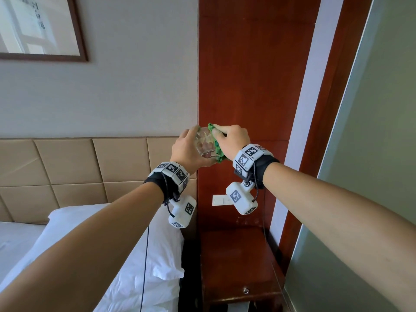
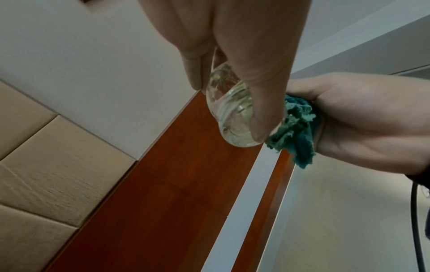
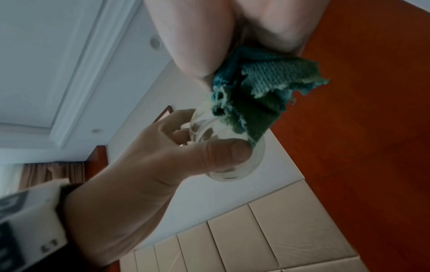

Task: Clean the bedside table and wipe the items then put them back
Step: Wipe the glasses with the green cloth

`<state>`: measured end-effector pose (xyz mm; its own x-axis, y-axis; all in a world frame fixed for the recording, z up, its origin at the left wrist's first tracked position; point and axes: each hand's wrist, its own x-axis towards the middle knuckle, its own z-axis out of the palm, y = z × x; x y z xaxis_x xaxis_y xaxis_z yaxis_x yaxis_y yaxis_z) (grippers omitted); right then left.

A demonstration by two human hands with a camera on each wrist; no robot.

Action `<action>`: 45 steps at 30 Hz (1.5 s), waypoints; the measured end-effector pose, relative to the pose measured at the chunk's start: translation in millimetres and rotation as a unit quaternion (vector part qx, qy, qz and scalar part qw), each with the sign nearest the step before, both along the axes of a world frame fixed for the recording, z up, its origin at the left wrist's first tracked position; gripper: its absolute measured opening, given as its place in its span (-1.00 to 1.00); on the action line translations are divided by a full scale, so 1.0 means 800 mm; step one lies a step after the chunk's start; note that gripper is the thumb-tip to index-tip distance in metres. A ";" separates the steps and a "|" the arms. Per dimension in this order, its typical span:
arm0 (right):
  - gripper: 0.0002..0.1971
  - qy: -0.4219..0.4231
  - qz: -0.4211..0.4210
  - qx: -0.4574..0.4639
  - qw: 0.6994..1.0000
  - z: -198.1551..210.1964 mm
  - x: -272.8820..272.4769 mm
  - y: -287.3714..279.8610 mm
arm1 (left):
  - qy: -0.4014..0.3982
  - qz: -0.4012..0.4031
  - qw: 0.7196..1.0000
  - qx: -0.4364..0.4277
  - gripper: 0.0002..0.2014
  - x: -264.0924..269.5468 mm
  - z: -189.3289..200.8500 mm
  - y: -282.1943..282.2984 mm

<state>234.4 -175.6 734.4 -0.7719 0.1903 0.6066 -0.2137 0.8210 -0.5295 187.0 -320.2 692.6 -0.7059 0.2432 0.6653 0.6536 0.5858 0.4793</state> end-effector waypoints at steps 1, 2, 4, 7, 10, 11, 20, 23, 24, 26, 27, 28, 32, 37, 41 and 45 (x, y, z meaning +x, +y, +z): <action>-0.66 -0.006 -0.004 0.008 1.000 0.001 0.001 -0.002 | -0.002 0.003 1.000 -0.002 0.01 -0.001 0.000 0.001; -0.66 -0.010 -0.008 0.017 1.000 0.000 0.001 -0.003 | -0.002 0.007 1.000 -0.002 0.00 -0.002 0.000 0.001; -0.65 -0.017 -0.012 0.030 0.999 0.000 0.003 -0.006 | -0.005 0.016 1.000 0.002 -0.04 -0.004 -0.001 0.002; -0.65 -0.025 -0.013 0.051 0.998 -0.005 0.005 -0.011 | -0.025 0.030 0.999 0.023 -0.15 -0.008 0.000 0.001; -0.65 -0.035 -0.012 0.067 0.997 -0.009 0.006 -0.013 | -0.039 0.042 0.998 0.034 -0.19 -0.014 -0.001 0.000; -0.65 -0.039 -0.007 0.070 0.997 -0.010 0.007 -0.014 | -0.044 0.045 0.997 0.041 -0.19 -0.016 -0.002 -0.001; -0.65 -0.027 0.004 0.063 0.998 -0.020 0.003 -0.012 | -0.081 0.032 0.991 0.102 -0.16 -0.027 -0.011 0.001; -0.63 -0.017 -0.005 0.041 0.999 -0.017 -0.005 -0.008 | -0.079 0.004 0.991 0.104 -0.05 -0.022 -0.009 0.005; -0.63 -0.016 -0.006 0.030 0.999 -0.014 -0.008 -0.005 | -0.077 -0.007 0.991 0.108 -0.01 -0.020 -0.009 0.006; -0.63 -0.011 0.000 0.002 1.000 -0.007 -0.013 0.000 | -0.077 -0.026 0.990 0.112 0.06 -0.017 -0.007 0.009; -0.63 -0.011 0.005 -0.009 1.000 -0.004 -0.015 0.002 | -0.079 -0.031 0.990 0.113 0.07 -0.018 -0.007 0.010; -0.64 -0.013 0.010 -0.014 1.000 -0.002 -0.016 0.005 | -0.079 -0.034 0.990 0.112 0.07 -0.019 -0.006 0.010; -0.64 -0.022 0.027 0.013 0.999 -0.004 -0.010 0.011 | -0.079 -0.019 0.989 0.121 0.04 -0.027 -0.003 0.012; -0.63 -0.081 0.034 0.107 0.990 -0.016 0.007 0.015 | -0.082 0.024 0.991 0.107 -0.10 -0.039 -0.004 0.013; -0.65 -0.074 0.037 0.086 0.993 -0.023 0.008 0.025 | -0.098 0.005 0.990 0.104 -0.01 -0.040 -0.013 0.018; -0.65 -0.027 0.045 0.080 0.995 -0.034 0.000 0.039 | -0.099 -0.026 0.991 0.088 0.03 -0.039 -0.011 0.024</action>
<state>234.1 -144.7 706.8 -0.8133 0.0226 0.5814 -0.2657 0.8746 -0.4057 155.5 -301.3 683.7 -0.8169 0.1749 0.5497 0.5629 0.4498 0.6934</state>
